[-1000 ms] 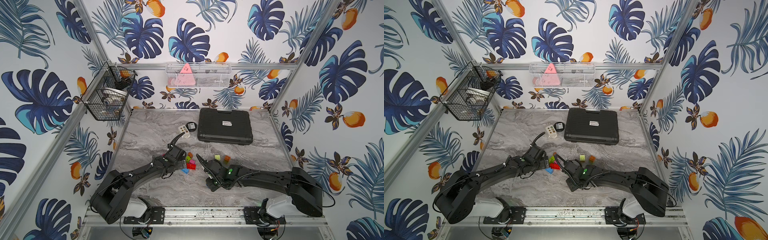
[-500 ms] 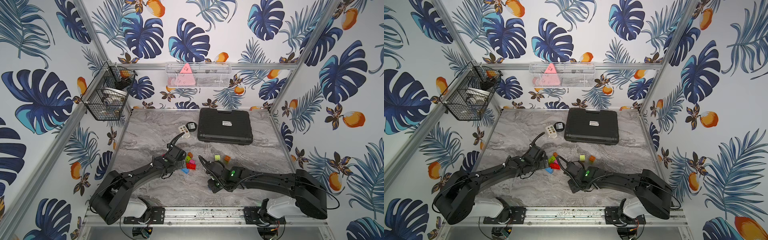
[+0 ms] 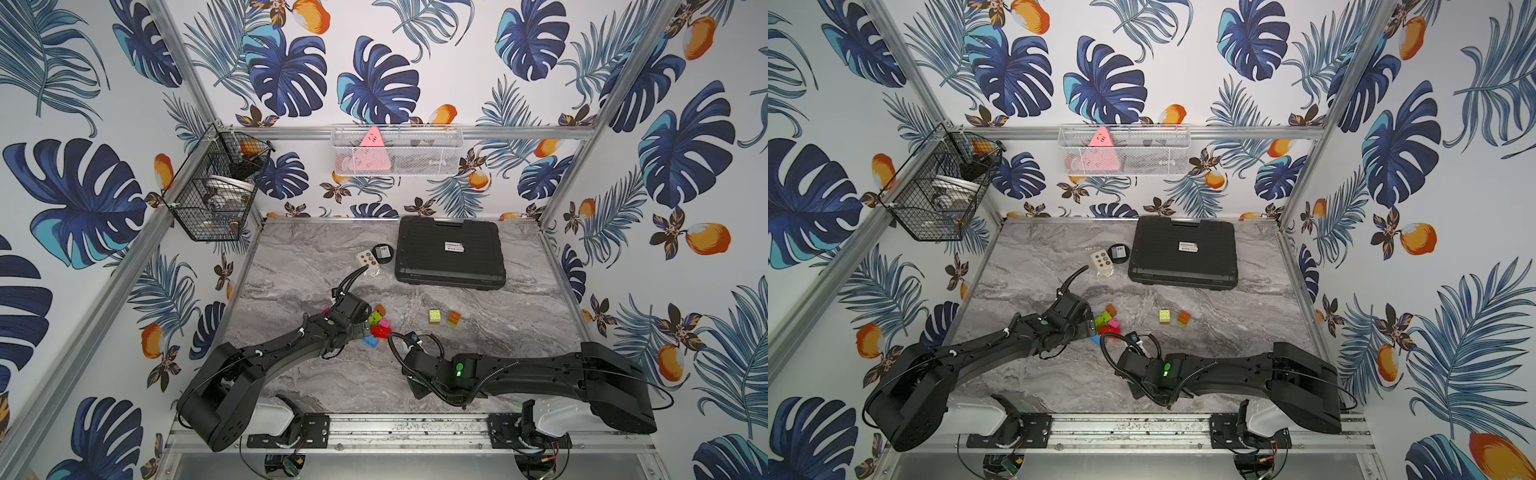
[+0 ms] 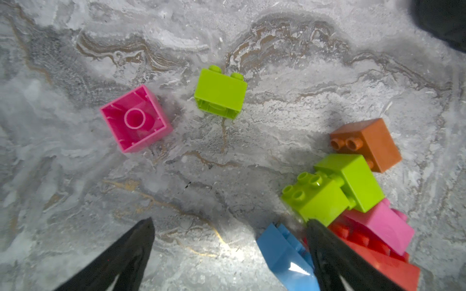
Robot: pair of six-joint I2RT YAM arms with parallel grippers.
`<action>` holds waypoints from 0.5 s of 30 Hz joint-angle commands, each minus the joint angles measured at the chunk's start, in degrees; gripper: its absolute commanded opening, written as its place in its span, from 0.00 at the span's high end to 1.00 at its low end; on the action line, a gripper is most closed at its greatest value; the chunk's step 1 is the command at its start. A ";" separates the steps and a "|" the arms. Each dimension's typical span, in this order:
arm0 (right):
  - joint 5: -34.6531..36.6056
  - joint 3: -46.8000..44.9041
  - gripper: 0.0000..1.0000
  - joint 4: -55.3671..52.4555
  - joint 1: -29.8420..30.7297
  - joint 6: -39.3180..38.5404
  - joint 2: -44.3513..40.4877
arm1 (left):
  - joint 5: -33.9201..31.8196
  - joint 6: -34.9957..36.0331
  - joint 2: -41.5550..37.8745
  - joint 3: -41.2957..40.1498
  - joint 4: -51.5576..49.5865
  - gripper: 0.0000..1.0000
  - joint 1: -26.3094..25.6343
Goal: Assemble the letter h with lego
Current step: Assemble the lego brick with the lego brick.
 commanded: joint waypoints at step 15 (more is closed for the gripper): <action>1.26 -10.00 0.70 1.61 2.79 5.72 -6.17 | -2.25 -1.13 -1.25 -0.77 0.40 0.01 0.22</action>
